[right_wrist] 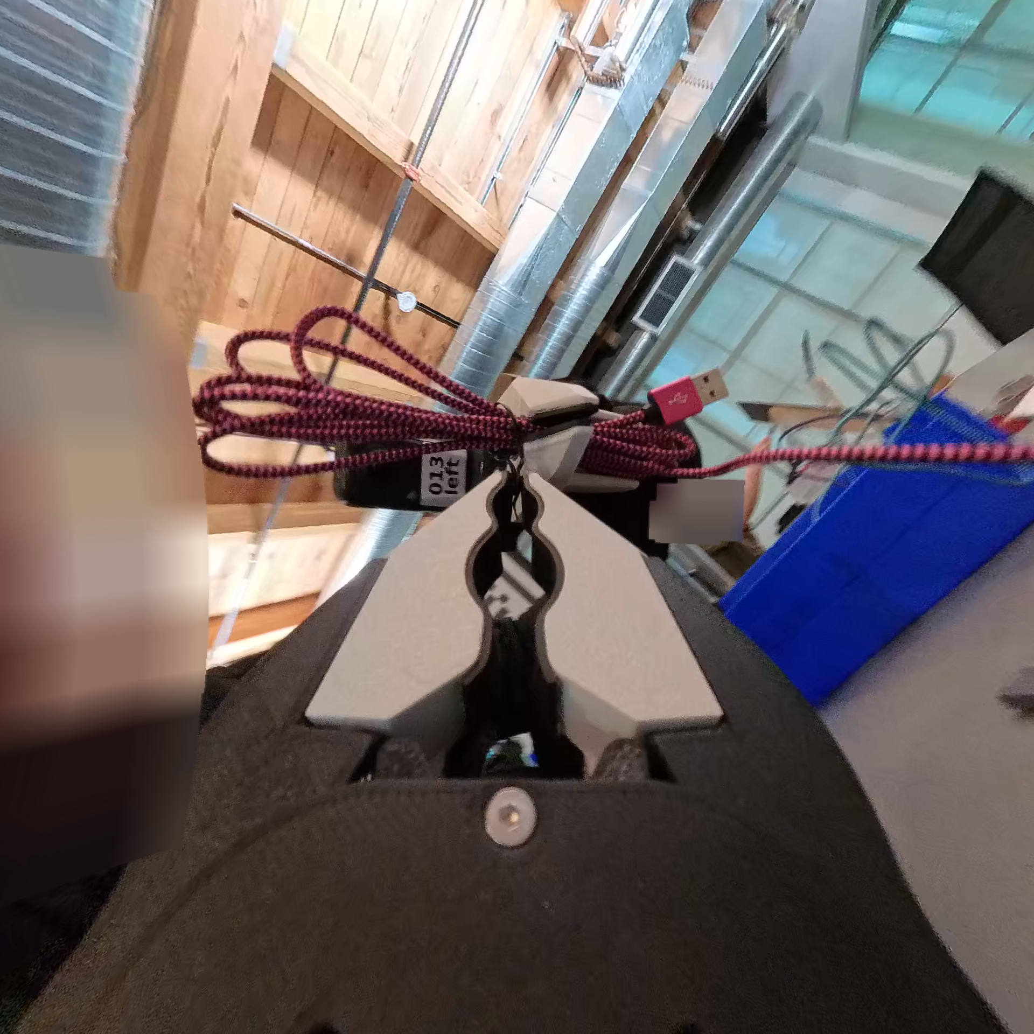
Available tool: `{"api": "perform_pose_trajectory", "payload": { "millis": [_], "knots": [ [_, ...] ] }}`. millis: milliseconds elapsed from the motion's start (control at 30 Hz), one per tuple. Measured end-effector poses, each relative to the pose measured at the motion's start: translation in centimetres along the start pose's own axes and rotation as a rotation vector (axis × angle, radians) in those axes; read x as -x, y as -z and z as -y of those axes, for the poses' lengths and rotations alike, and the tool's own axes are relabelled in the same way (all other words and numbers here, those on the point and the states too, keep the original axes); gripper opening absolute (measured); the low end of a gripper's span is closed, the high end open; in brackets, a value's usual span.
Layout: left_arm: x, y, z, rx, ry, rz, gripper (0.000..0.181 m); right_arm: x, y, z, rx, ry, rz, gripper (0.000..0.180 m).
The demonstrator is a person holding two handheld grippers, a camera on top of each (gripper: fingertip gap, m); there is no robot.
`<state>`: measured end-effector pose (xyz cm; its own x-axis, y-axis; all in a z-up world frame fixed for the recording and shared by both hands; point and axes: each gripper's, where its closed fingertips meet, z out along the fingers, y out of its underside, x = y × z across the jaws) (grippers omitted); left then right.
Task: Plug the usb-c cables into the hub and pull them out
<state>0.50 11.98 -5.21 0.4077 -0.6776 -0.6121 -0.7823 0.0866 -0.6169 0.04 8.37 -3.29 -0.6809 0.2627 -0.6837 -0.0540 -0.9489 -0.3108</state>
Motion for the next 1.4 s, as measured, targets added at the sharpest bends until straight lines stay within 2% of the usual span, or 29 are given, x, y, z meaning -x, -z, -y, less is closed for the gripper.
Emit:
{"api": "perform_pose_trajectory", "payload": {
  "millis": [67,133,267,367,500,600,667,900,1000,1133,1267,1400],
  "knots": [
    [0.1,-0.1,-0.2,0.012,0.033,-0.009,0.001,-0.4,0.3,0.3,0.002,0.106,-0.055,0.008],
    [0.3,0.0,-0.3,0.014,0.075,-0.024,0.001,-0.6,0.8,0.7,0.006,0.208,-0.125,0.026],
    [0.5,-0.1,-0.7,0.028,0.13,-0.054,0.001,-0.3,1.3,0.2,0.105,0.49,-0.274,0.036],
    [0.4,-0.4,-1.1,0.052,0.173,-0.077,0.001,-0.8,2.3,1.0,0.204,0.9,-0.518,0.038],
    [-0.3,-0.7,-1.4,0.086,0.282,-0.154,0.001,-0.1,2.9,2.2,0.44,1.688,-0.845,0.035],
    [-0.9,-0.8,-1.2,0.102,0.364,-0.225,0.001,-0.6,2.2,1.7,0.675,2.12,-0.931,0.024],
    [-0.9,-0.8,-1.1,0.114,0.409,-0.252,0.001,-1.1,1.7,1.2,0.76,2.252,-0.925,0.022],
    [-1.4,-0.7,-1.2,0.15,0.425,-0.287,0.001,-1.2,1.2,1.5,0.777,2.359,-0.96,0.009],
    [-1.5,-0.7,-1.2,0.147,0.414,-0.284,0.001,-1.1,1.1,1.7,0.766,2.343,-0.957,0.0],
    [-1.5,-0.9,-1.4,0.158,0.366,-0.257,0.001,-1.5,1.2,1.7,0.773,2.275,-0.952,0.0],
    [-1.4,-0.8,-1.4,0.152,0.327,-0.226,0.001,-1.6,1.3,1.5,0.722,2.033,-0.907,0.0],
    [-1.1,-0.7,-1.0,0.124,0.288,-0.19,0.001,-1.4,1.3,1.5,0.587,1.61,-0.793,0.0]
  ]
}}
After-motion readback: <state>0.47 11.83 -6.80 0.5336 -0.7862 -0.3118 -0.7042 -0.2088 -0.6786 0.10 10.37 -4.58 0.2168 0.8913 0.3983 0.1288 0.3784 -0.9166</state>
